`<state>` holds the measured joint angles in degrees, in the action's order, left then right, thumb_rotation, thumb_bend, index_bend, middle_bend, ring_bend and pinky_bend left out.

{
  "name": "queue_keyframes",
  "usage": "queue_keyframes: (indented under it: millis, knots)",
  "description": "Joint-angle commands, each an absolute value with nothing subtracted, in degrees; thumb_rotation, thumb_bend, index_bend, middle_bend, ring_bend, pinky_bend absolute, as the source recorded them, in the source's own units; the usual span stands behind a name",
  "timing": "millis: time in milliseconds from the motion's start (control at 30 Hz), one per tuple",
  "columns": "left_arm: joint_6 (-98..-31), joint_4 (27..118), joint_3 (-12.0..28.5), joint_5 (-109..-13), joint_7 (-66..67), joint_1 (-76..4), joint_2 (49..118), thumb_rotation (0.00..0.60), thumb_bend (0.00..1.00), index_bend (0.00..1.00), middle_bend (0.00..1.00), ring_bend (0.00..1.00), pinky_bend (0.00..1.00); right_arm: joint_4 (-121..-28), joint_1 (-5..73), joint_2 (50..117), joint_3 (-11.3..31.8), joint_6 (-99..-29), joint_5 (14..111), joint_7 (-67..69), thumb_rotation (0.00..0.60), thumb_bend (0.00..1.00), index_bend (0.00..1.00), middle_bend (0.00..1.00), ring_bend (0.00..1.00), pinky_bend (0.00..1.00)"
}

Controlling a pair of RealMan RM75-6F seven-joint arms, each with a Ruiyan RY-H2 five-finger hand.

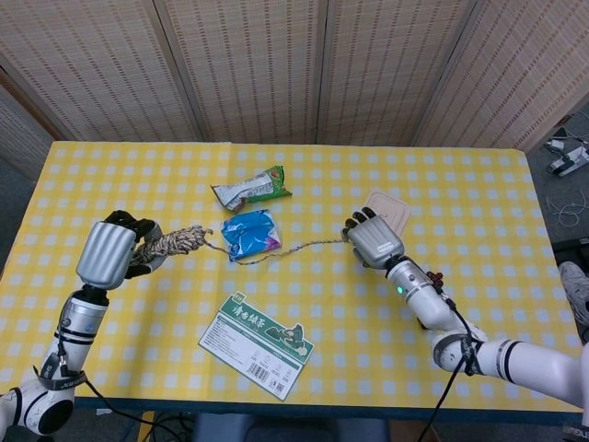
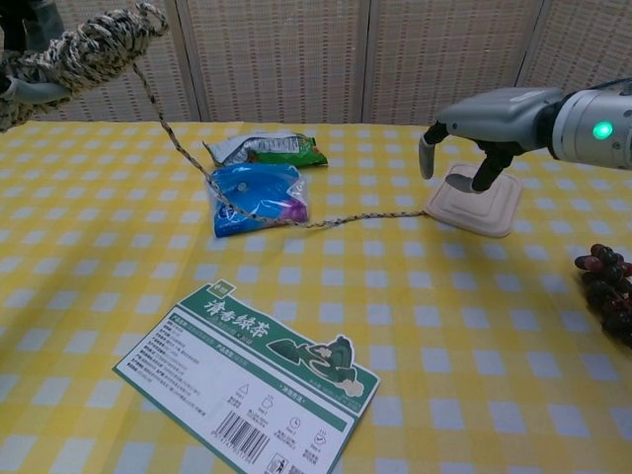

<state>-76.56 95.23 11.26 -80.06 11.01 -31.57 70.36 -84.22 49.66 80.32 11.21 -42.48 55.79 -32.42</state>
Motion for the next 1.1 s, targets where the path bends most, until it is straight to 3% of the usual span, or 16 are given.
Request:
queue_keyframes:
  millis: [33,333,1100]
  knots:
    - [-76.51,95.48,11.12,-80.17,11.23,-31.37,70.31,0.6,0.31,0.72,0.79,0.59,0.37,-80.64,52.28,84.65,10.71,-43.42,52.56,-35.17,0.6,0.4,0.37,0.18,0.04,0.01]
    - [-76.79,96.59,10.71,-81.09,12.07,-30.69,70.23,0.6,0.31,0.72,0.79,0.59,0.37,-71.34,54.89,92.88,10.4,-45.02,50.94,-35.52,0.6,0.3,0.37,0.17,0.03,0.0]
    - [-77.75,97.08,10.48,-82.56,11.08,-28.87,69.38,0.599,0.3,0.73,0.79,0.59,0.37,-52.3,59.37,105.26,12.3,-41.49,46.79,-35.48,0.6,0.28,0.47,0.2,0.03,0.0]
